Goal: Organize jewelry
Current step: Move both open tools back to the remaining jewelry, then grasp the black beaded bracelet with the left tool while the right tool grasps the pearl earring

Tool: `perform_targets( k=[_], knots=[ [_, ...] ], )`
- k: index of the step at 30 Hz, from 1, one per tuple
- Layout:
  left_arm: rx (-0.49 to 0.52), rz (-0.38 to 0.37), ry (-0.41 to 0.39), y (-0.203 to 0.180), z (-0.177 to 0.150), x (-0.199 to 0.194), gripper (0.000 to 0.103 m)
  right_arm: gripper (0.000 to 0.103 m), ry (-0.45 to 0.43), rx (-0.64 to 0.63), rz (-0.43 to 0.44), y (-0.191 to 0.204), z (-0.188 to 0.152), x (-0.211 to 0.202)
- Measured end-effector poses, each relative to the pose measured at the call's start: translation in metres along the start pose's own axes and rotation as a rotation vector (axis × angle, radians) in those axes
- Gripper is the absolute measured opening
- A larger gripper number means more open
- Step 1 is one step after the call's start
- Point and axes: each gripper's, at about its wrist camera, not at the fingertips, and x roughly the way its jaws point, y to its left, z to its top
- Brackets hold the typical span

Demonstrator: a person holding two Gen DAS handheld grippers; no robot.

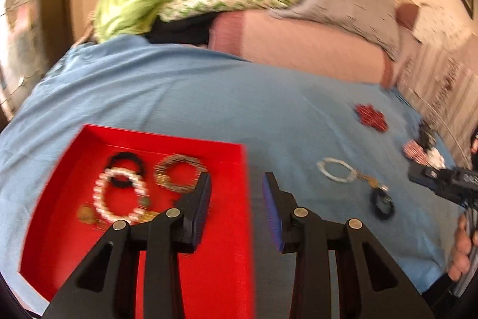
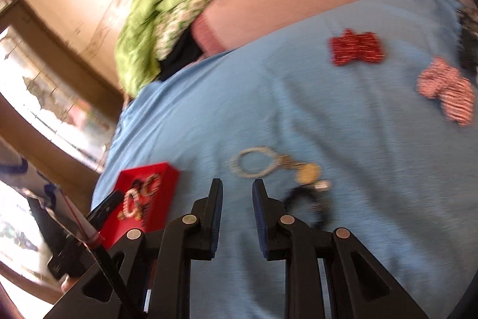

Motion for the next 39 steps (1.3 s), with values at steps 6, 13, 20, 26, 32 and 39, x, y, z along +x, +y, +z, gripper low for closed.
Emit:
perform_targets(
  k=[6, 13, 20, 26, 32, 39],
  knots=[
    [0.073, -0.164, 0.111, -0.069, -0.008, 0.02, 0.034, 0.022, -0.027, 0.131, -0.044, -0.053, 0.008, -0.017],
    [0.176, -0.282, 0.26, -0.155, -0.03, 0.059, 0.034, 0.022, -0.032, 0.152, -0.023, -0.062, 0.011, -0.022],
    [0.223, -0.153, 0.283, -0.177, -0.038, 0.098, 0.034, 0.022, -0.02, 0.14, -0.024, -0.061, 0.013, -0.016],
    [0.25, -0.158, 0.279, -0.17, -0.034, 0.098, 0.005, 0.022, 0.012, 0.12, -0.008, -0.059, 0.011, -0.007],
    [0.24, -0.167, 0.27, -0.142, -0.027, 0.069, 0.005, 0.022, 0.065, 0.05, -0.009, -0.048, 0.007, 0.01],
    [0.184, -0.168, 0.259, -0.116, -0.028, 0.071, 0.005, 0.022, 0.103, 0.003, -0.115, -0.046, 0.003, 0.029]
  ],
)
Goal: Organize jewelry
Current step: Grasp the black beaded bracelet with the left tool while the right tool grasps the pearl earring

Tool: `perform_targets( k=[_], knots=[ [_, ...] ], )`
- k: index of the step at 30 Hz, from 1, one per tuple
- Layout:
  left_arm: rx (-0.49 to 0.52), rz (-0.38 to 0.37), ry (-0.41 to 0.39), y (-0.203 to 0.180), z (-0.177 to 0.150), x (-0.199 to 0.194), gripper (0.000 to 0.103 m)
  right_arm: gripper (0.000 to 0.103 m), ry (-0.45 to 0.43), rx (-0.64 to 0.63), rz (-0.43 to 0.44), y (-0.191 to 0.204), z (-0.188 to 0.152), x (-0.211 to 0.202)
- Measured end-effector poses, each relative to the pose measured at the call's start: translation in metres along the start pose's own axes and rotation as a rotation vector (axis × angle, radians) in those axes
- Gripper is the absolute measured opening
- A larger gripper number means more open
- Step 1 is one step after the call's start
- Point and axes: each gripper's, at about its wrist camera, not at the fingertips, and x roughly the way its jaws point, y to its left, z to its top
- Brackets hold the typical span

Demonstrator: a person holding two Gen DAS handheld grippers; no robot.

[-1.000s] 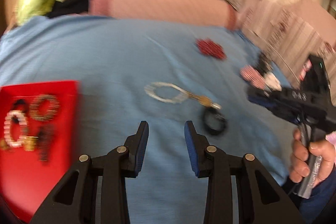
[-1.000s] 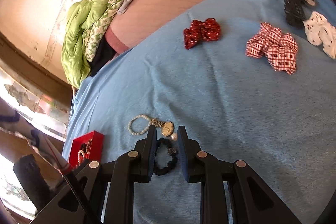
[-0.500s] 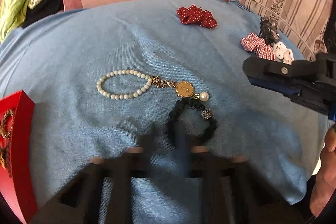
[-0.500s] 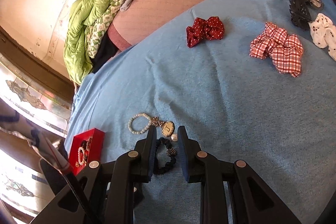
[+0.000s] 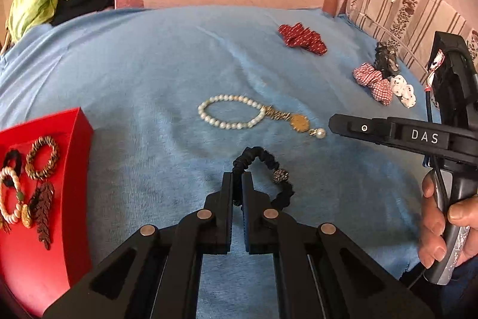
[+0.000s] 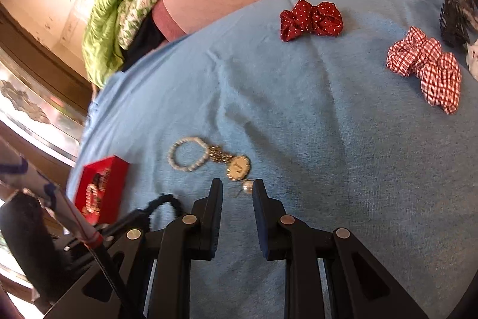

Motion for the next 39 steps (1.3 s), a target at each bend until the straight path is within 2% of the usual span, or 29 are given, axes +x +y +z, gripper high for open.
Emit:
perform_targets(
  k=[7, 12, 14, 19, 24, 28, 39],
  knots=[
    [-0.001, -0.011, 0.011, 0.005, -0.001, 0.009, 0.005, 0.022, 0.035, -0.075, -0.092, 0.009, 0.002, 0.021],
    [-0.002, -0.007, 0.011, 0.007, -0.001, 0.011, 0.005, 0.022, 0.031, -0.239, -0.21, 0.028, -0.006, 0.028],
    [-0.004, -0.016, -0.001, 0.007, -0.001, 0.009, 0.005, 0.014, 0.012, -0.297, -0.251, 0.036, -0.01, 0.027],
    [-0.003, -0.03, -0.056, 0.007, 0.003, -0.005, 0.005, 0.012, -0.043, -0.328, -0.224, 0.044, -0.009, 0.01],
    [-0.009, -0.033, -0.113, 0.009, 0.009, -0.022, 0.005, 0.012, -0.141, -0.296, -0.144, 0.052, -0.006, -0.021],
    [-0.011, -0.029, -0.161, 0.011, 0.013, -0.035, 0.005, 0.012, -0.188, -0.274, -0.09, 0.055, -0.005, -0.035],
    [-0.014, -0.004, -0.223, 0.018, 0.018, -0.057, 0.005, 0.012, -0.222, -0.277, -0.023, 0.076, -0.007, -0.043]
  ],
)
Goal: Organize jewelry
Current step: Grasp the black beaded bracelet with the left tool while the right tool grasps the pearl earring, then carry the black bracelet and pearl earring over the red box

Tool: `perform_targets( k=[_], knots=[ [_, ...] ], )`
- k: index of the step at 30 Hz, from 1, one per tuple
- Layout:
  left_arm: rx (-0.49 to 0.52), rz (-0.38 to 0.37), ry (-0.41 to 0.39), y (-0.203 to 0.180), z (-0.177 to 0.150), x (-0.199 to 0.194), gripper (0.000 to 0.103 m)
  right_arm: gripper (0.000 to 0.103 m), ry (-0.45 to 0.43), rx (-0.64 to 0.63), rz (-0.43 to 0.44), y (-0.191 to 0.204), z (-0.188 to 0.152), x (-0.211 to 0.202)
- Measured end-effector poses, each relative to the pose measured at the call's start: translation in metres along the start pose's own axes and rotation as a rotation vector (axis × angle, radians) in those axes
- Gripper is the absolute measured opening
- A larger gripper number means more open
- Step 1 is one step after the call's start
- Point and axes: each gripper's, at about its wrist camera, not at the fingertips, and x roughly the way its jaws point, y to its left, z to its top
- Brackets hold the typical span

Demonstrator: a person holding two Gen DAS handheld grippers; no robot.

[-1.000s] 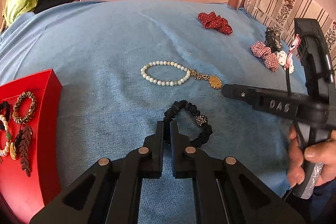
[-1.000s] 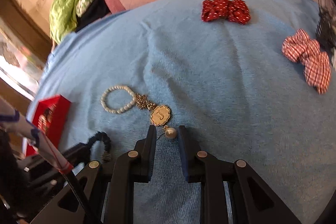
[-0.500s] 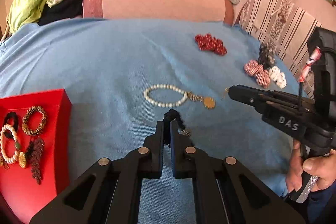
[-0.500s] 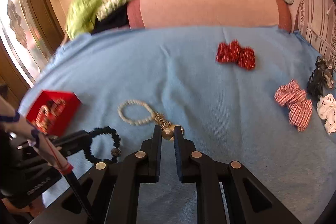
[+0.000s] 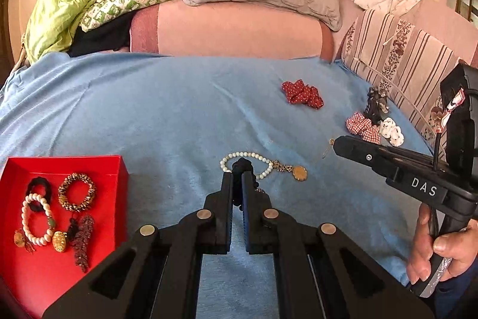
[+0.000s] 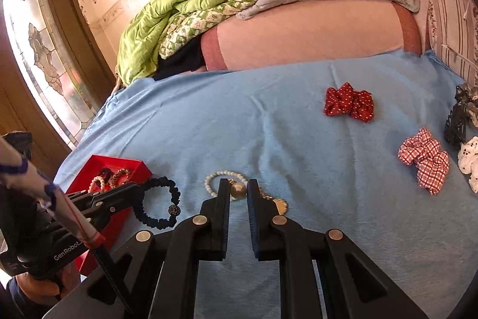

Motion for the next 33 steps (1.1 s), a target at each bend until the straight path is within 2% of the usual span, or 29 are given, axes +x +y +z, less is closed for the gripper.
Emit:
perform_targets(
  k=[14, 25, 33],
  knots=[
    [-0.075, 0.043, -0.073, 0.033, 0.0, -0.043, 0.005, 0.013, -0.008, -0.037, 0.095, 0.044, 0.0, 0.001],
    [-0.232, 0.141, -0.11, 0.108, -0.028, -0.096, 0.005, 0.013, 0.035, -0.132, 0.199, 0.106, -0.015, 0.015],
    [-0.332, 0.245, -0.097, 0.163, -0.058, -0.118, 0.005, 0.013, 0.075, -0.194, 0.3, 0.158, -0.03, 0.03]
  ],
)
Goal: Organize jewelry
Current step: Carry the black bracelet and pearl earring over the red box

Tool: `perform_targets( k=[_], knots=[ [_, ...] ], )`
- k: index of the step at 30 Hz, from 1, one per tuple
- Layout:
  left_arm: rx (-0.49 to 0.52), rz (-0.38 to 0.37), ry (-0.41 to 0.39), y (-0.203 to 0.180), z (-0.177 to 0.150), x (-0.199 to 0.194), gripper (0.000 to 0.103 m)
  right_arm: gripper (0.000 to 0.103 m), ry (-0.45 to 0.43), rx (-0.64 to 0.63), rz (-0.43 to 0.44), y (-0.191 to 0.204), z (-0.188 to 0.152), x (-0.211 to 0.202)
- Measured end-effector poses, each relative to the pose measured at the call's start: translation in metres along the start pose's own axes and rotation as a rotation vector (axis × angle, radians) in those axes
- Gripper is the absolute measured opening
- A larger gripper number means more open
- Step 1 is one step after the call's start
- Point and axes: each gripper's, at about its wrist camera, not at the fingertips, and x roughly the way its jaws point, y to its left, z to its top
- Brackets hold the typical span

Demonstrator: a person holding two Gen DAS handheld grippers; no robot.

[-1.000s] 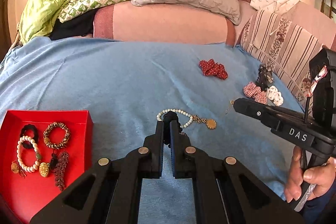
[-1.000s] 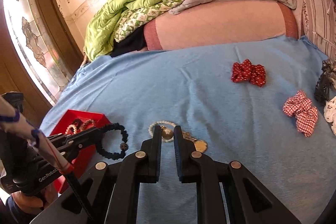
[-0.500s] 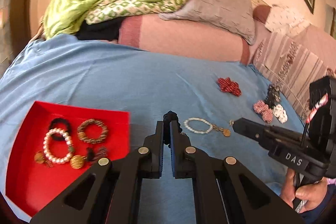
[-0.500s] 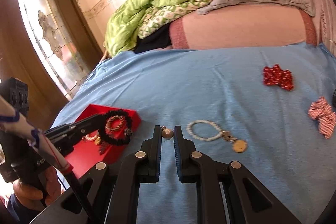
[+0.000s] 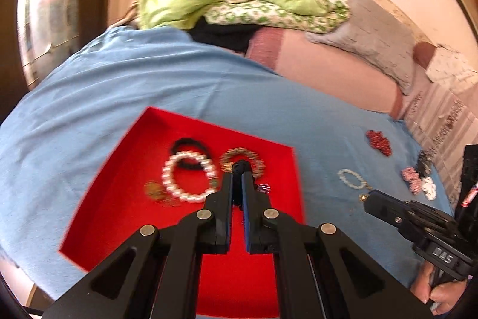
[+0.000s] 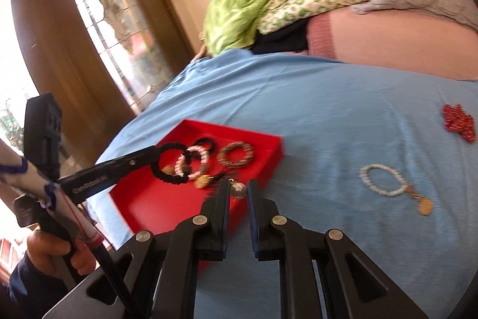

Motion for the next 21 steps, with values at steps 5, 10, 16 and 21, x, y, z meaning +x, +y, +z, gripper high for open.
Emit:
perform_targets(
  k=[5, 10, 16, 21],
  knots=[
    [-0.051, 0.024, 0.047, 0.03, -0.008, 0.005, 0.005, 0.013, 0.048, -0.022, 0.073, 0.033, -0.009, 0.027],
    [-0.064, 0.046, 0.097, 0.043, -0.012, 0.015, 0.005, 0.013, 0.114, -0.071, 0.099, 0.058, -0.025, 0.057],
    [-0.057, 0.086, 0.132, 0.047, -0.015, 0.025, 0.005, 0.013, 0.165, -0.094, 0.067, 0.061, -0.035, 0.089],
    [-0.022, 0.112, 0.144, 0.043, -0.017, 0.032, 0.005, 0.013, 0.166, -0.083, 0.052, 0.055, -0.031, 0.096]
  ],
)
